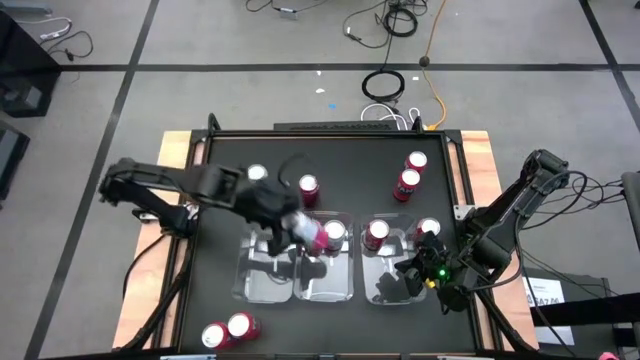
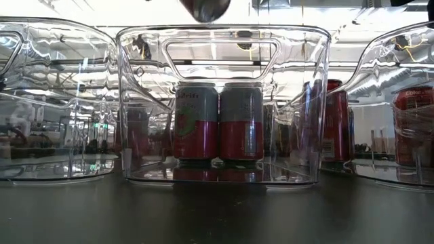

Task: Sort soda cans
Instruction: Put the pink-white soda can into the center transparent bin

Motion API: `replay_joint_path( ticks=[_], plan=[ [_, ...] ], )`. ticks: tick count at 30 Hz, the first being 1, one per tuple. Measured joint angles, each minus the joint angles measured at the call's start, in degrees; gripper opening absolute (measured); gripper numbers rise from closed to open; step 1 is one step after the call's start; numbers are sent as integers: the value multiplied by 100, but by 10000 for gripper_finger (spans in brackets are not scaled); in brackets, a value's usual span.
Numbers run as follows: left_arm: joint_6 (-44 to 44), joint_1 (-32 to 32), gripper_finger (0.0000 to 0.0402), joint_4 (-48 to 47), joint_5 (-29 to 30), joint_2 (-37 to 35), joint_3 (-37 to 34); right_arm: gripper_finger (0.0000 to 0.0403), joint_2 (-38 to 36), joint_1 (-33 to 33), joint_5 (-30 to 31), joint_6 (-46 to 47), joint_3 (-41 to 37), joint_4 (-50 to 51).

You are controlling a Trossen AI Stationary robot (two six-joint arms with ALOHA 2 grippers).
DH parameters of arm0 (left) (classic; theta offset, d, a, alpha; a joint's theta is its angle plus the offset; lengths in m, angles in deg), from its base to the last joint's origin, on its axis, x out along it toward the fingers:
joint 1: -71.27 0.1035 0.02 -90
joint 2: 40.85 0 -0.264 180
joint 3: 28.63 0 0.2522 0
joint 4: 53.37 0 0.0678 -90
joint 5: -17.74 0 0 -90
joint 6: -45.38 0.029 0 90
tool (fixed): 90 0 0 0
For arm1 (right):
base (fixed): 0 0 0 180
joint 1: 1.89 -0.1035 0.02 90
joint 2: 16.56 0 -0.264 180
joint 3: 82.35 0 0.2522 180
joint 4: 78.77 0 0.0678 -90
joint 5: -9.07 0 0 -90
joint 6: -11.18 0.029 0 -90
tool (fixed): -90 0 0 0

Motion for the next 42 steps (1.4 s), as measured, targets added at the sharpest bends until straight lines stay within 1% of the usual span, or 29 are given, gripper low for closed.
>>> replay_joint_path(
  ticks=[7,11,16,22,30,37,42],
  plan=[
    [-529,-535,327,19,54,670,-4,0,0,0,0,-116,0,-48],
    [-904,-676,327,-29,199,998,-4,0,0,0,0,-219,0,-100],
    [-1141,-689,327,-41,267,1381,-4,0,2,0,0,-234,0,-146],
    [-1149,-687,327,-375,384,1706,-4,0,2,0,0,-240,0,-228],
    [-1144,-665,327,-439,514,2078,-4,0,2,0,2,-256,0,-310],
    [-1142,-600,327,-422,523,2346,-4,0,2,0,2,-254,0,-344],
    [-1138,-574,327,-355,523,2359,-16,0,2,0,4,-256,0,-364]
  ],
)
